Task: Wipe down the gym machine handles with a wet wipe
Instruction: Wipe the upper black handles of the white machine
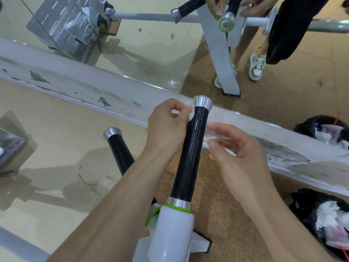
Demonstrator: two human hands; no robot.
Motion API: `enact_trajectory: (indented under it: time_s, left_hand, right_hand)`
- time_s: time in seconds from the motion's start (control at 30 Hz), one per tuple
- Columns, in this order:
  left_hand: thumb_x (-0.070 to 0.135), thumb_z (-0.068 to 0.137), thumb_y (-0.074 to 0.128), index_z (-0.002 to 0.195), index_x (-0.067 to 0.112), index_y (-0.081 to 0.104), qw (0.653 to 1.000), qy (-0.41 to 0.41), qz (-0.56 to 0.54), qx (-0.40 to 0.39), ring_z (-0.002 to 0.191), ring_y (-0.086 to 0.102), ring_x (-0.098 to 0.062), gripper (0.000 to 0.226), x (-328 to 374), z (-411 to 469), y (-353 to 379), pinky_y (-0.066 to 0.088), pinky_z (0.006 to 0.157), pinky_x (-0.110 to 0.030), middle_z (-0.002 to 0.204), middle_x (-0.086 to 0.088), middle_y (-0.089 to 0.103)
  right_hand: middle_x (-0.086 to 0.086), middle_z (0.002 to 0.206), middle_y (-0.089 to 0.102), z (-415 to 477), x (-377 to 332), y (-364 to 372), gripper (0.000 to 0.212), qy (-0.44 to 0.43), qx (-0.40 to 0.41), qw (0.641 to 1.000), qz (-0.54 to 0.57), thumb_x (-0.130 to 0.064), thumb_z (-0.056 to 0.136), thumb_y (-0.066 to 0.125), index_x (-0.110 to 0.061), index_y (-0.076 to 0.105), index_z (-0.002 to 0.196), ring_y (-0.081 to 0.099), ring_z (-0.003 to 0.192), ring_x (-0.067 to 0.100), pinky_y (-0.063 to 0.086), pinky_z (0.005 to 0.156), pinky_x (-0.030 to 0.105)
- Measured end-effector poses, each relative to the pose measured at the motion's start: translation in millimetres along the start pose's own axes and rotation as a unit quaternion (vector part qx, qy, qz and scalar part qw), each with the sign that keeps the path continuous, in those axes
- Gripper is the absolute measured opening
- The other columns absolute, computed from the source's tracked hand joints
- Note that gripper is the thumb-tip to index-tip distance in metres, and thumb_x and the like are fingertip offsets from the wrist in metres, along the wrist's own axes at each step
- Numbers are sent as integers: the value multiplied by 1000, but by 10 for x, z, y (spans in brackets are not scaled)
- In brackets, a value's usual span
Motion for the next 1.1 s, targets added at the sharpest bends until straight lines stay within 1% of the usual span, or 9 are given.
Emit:
enact_trajectory:
  time_s: [0.1,0.23,0.37,0.47,0.6,0.77,0.9,1.0,1.1]
  left_hand:
    - [29,94,56,72,22,51,997,13,61,-34,61,67,-27,24,-52,-136,-34,57,66,-43,66,-7,70]
    - [18,94,58,74,14,56,992,-39,16,-116,68,70,-28,20,-133,-179,-164,58,75,-48,68,-8,72]
    - [26,87,67,74,14,70,997,-11,39,-70,67,62,-15,18,-97,-70,-158,53,76,-36,66,1,67]
    - [26,87,68,78,9,73,997,-23,-30,-63,68,69,-24,20,-101,-151,-123,58,77,-41,67,-8,69]
    - [11,89,66,78,10,72,986,-87,-126,-65,55,63,-14,12,-145,-165,-77,55,59,-27,59,-3,66]
    - [1,88,59,74,14,68,989,-106,-28,-96,51,58,-14,20,-249,-279,-63,49,54,-25,62,-7,67]
    - [5,90,62,79,14,64,993,-76,-81,-26,49,61,-5,14,-148,-163,-105,52,51,-21,64,-1,65]
    - [11,91,63,86,15,70,998,-26,-39,-39,59,67,-12,10,-92,-184,-53,56,58,-29,69,-4,72]
    - [10,88,64,76,19,71,1000,-11,9,-26,70,71,-17,16,-173,-311,-147,59,72,-39,72,-3,73]
  right_hand:
    - [-12,99,67,-51,10,16,31,-4,-5,1000,-12,-12,90,61,-39,66,105,63,73,9,51,58,15]
    - [-11,98,67,-104,-18,53,34,-20,-10,999,-38,-10,89,62,-40,66,103,60,84,-5,44,63,4]
    - [-11,93,64,-80,-91,69,34,-33,3,998,-55,-10,89,61,-41,66,102,59,75,0,42,58,4]
    - [-15,100,59,-54,-145,106,34,-60,12,995,-79,-8,89,60,-38,66,104,57,85,-4,43,69,4]
    - [-20,113,54,-80,-126,150,37,-76,5,992,-97,-7,88,58,-31,64,115,50,99,-14,42,78,2]
    - [-19,112,57,-206,-31,130,40,-62,-5,995,-78,-8,88,61,-35,63,118,54,99,-8,41,76,2]
    - [-15,108,61,-242,-3,70,38,-52,-2,997,-51,-8,87,62,-37,65,110,57,96,-4,42,72,3]
    - [-14,108,60,-217,-31,41,40,-62,-1,997,-53,-6,87,60,-37,64,112,56,98,-3,42,70,4]
    - [-22,114,54,-205,-70,87,42,-81,-26,993,-84,-6,88,59,-33,61,120,53,102,-3,41,74,3]
Point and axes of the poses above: each hand's wrist, its own z-axis towards the middle knuckle, its own y-axis out of the palm, x = y × z, the point moved 3 cm from there along z, towards the middle knuckle
